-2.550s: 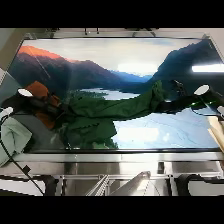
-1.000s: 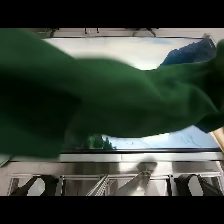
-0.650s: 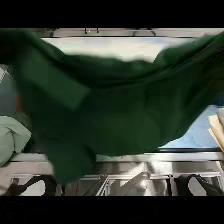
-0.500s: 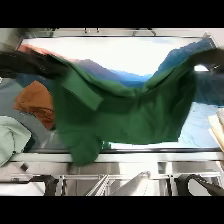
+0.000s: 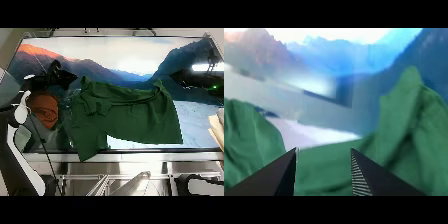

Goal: Fold the shirts.

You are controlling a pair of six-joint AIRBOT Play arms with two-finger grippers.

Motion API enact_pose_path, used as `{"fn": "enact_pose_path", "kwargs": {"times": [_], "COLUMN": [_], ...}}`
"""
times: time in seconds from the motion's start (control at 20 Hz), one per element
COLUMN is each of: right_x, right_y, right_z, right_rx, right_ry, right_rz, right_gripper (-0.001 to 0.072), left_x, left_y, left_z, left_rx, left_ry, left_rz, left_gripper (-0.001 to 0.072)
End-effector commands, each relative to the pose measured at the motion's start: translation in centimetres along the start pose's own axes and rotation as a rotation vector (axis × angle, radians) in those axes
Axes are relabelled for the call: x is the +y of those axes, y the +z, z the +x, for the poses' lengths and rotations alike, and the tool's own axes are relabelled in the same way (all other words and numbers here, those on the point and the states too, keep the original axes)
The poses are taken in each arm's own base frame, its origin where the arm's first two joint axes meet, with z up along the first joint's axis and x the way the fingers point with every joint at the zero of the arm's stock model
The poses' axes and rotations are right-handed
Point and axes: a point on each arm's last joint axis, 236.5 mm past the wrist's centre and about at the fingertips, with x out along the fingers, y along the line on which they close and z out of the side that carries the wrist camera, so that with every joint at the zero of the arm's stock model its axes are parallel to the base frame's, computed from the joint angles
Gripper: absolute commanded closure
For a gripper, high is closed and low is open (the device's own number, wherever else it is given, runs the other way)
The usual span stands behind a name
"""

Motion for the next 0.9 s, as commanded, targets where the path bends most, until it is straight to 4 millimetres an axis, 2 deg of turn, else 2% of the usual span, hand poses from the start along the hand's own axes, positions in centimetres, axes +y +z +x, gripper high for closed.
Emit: {"fn": "enact_pose_path", "kwargs": {"times": [0.0,0.1,0.2,0.3,0.4,0.45,0.5,0.55,0.6,0.85], "right_x": [-1.0,-1.6,-2.6,-4.0,-6.4,-7.5,-8.3,-8.7,-8.9,-9.0], "right_y": [-3.2,-6.9,-11.0,-14.9,-17.6,-18.3,-18.8,-18.9,-19.0,-18.9], "right_z": [-3.4,-4.7,-5.6,-6.8,-8.3,-9.0,-9.6,-10.1,-10.3,-10.4], "right_rx": [0.148,0.262,0.341,0.393,0.397,0.389,0.383,0.377,0.371,0.364], "right_ry": [0.015,0.028,0.020,-0.030,-0.135,-0.184,-0.217,-0.232,-0.236,-0.236], "right_rz": [0.044,0.104,0.167,0.221,0.269,0.283,0.287,0.293,0.303,0.315], "right_gripper": [0.0330,0.0349,0.0349,0.0347,0.0343,0.0338,0.0310,0.0233,0.0175,0.0179], "left_x": [0.4,0.7,1.2,3.9,6.3,7.0,7.5,8.1,8.7,13.4], "left_y": [-1.7,-3.0,-6.1,-10.0,-12.9,-13.4,-13.9,-14.1,-14.5,-16.2], "left_z": [-3.3,-4.8,-5.7,-8.2,-11.1,-11.7,-11.7,-11.7,-11.3,-8.9], "left_rx": [0.038,0.016,0.024,0.012,-0.029,-0.065,-0.096,-0.116,-0.121,-0.010], "left_ry": [0.236,0.436,0.594,0.850,1.074,1.120,1.130,1.133,1.128,1.100], "left_rz": [0.035,0.048,0.048,0.005,-0.001,0.009,0.010,0.007,-0.002,-0.094], "left_gripper": [0.0711,0.0706,0.0707,0.0706,0.0704,0.0547,0.0278,0.0047,0.0015,0.0017]}}
